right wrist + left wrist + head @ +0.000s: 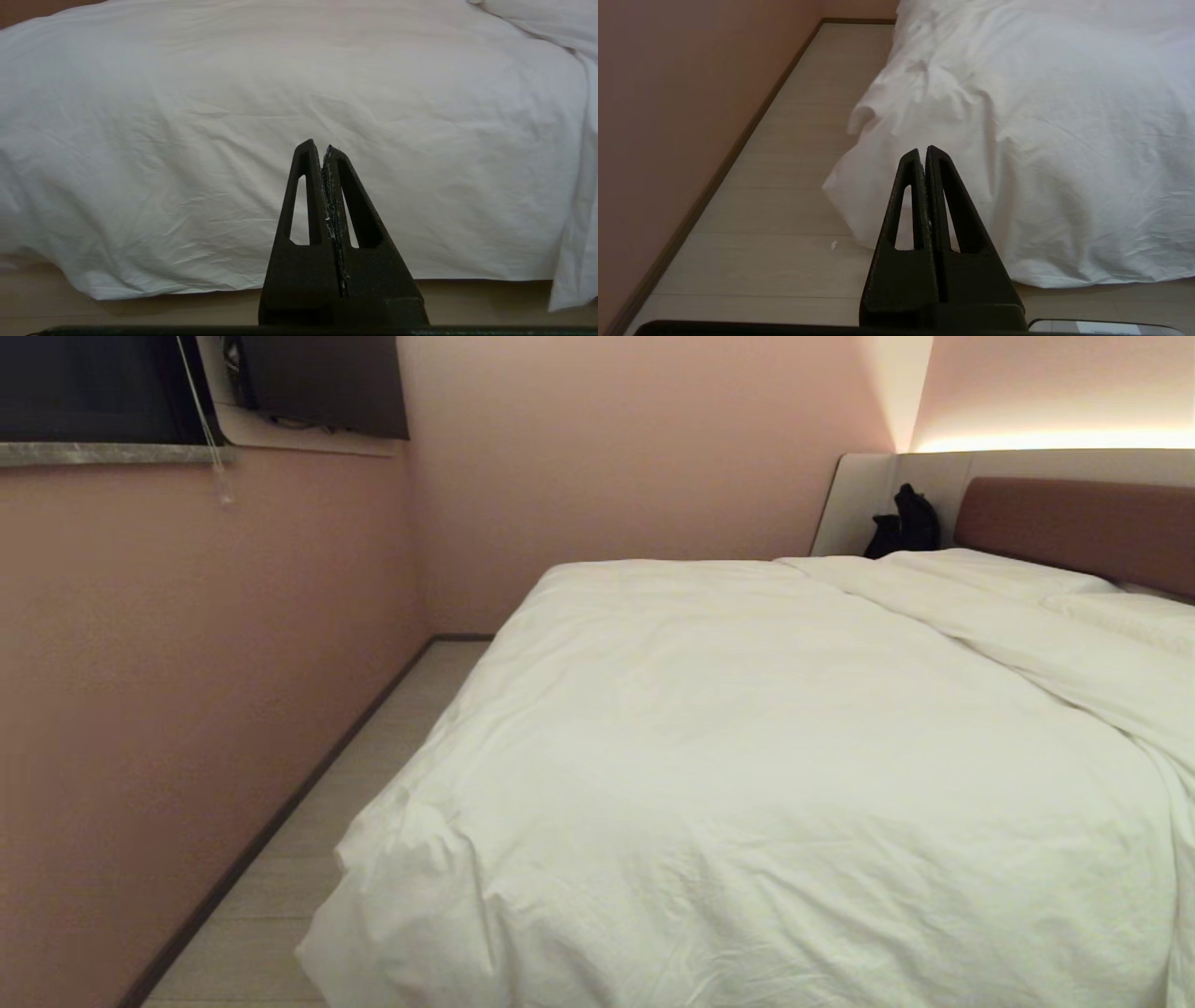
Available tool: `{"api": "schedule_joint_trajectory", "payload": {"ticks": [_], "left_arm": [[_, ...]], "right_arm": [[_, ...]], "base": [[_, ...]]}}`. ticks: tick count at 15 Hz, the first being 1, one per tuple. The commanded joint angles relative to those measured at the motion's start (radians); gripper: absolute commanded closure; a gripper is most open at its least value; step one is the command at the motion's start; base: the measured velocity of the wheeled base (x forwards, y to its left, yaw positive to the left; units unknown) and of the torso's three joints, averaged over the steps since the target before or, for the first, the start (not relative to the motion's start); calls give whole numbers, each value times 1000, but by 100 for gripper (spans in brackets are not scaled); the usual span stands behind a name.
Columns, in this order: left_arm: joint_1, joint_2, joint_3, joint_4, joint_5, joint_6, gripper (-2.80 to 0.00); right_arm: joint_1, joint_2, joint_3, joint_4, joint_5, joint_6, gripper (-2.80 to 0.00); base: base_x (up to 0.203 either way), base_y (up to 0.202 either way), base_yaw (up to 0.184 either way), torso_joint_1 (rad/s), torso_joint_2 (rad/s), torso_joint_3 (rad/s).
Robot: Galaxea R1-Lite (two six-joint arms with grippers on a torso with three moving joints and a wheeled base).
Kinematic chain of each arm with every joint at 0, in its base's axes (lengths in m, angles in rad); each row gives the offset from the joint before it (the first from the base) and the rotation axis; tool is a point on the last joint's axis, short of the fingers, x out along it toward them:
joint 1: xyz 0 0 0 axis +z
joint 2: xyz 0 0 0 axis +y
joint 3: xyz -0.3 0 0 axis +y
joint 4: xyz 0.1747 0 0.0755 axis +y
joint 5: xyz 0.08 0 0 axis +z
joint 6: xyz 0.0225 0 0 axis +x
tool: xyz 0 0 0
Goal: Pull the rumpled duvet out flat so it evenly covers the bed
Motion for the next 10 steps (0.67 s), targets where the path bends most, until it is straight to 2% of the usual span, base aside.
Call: {"api": "schedule_joint_trajectory", "payload": {"ticks": [1, 10], "left_arm": [[0, 0, 0, 1, 1, 0, 0], [0, 0, 0, 1, 0, -3, 0]], "right_arm": [[0, 0, 0, 0, 0, -1, 0], [-1, 0, 0, 0, 0, -1, 0]], "base": [[0, 195, 0, 2, 2, 2], [0, 198, -1, 3, 2, 2]]}}
